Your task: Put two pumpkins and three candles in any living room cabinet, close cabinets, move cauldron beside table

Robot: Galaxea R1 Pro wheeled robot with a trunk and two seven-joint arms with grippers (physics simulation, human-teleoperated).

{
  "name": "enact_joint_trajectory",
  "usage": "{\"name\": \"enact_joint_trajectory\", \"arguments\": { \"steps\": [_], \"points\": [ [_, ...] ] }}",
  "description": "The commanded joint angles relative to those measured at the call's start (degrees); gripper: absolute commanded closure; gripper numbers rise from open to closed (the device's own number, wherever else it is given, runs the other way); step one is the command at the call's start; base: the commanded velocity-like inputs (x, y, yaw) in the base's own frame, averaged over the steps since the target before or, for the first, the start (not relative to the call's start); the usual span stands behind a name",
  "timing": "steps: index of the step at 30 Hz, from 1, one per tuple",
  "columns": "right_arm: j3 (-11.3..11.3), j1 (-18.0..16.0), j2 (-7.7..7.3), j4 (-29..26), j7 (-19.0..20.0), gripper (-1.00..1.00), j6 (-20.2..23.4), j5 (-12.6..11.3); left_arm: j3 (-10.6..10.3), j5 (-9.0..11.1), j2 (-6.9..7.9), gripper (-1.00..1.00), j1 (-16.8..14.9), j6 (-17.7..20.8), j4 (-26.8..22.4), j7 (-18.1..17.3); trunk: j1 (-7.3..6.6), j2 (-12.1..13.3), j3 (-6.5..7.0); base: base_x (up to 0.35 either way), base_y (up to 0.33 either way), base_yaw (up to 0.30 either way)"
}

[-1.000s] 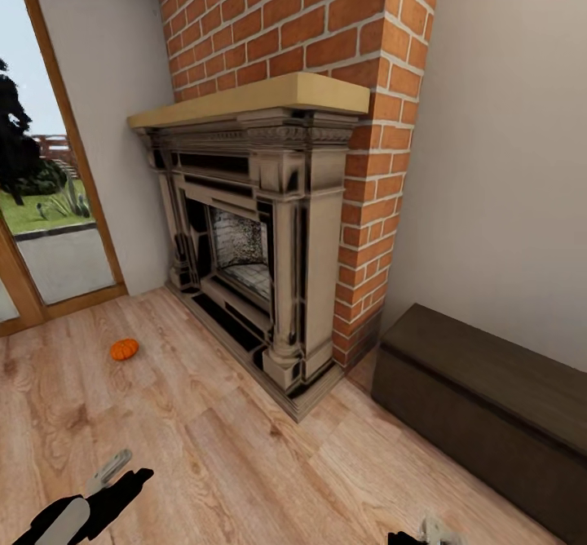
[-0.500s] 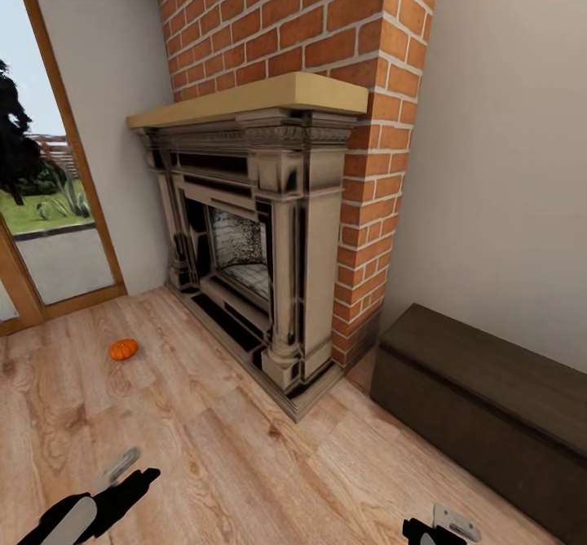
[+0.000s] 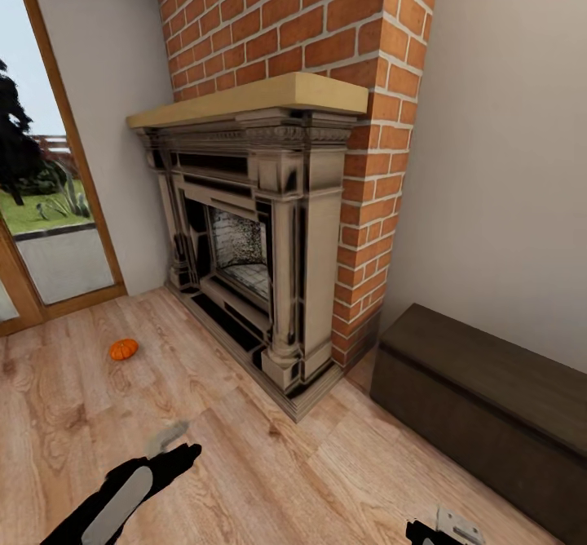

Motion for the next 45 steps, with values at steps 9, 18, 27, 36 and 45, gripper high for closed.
{"name": "enact_joint_trajectory", "arguments": {
  "steps": [9,18,27,36,45],
  "points": [
    [1.0,0.0,0.01,3.6,-0.1,-1.0,-2.4,0.3,-0.1,-1.4,-5.01,-1.0,-0.3,12.8,-11.6,6.8,-0.01,0.0,-0.06,0.0,0.0,0.0],
    [1.2,0.0,0.05,3.8,1.1,-1.0,-2.4,0.3,0.3,-0.9,-4.64,-1.0,-0.2,14.8,-19.8,7.2,-0.01,0.0,-0.06,0.0,0.0,0.0],
    [1.3,0.0,0.05,3.8,2.6,-1.0,-2.4,0.4,2.0,-0.8,-4.75,-1.0,-0.1,15.6,-20.7,7.3,1.31,-2.4,-1.14,0.0,0.0,0.0],
    [1.3,0.0,0.15,3.8,7.2,-1.0,-1.9,0.3,3.8,0.8,-4.67,-1.0,-0.1,19.0,-20.9,7.3,3.29,-6.0,-2.76,0.0,0.0,0.0],
    [1.4,0.0,1.58,3.8,8.6,-1.0,-2.0,0.4,9.9,2.3,-4.81,-1.0,-0.1,26.9,-20.9,7.3,5.26,-9.7,-4.37,0.0,0.0,0.0]
  ]
}}
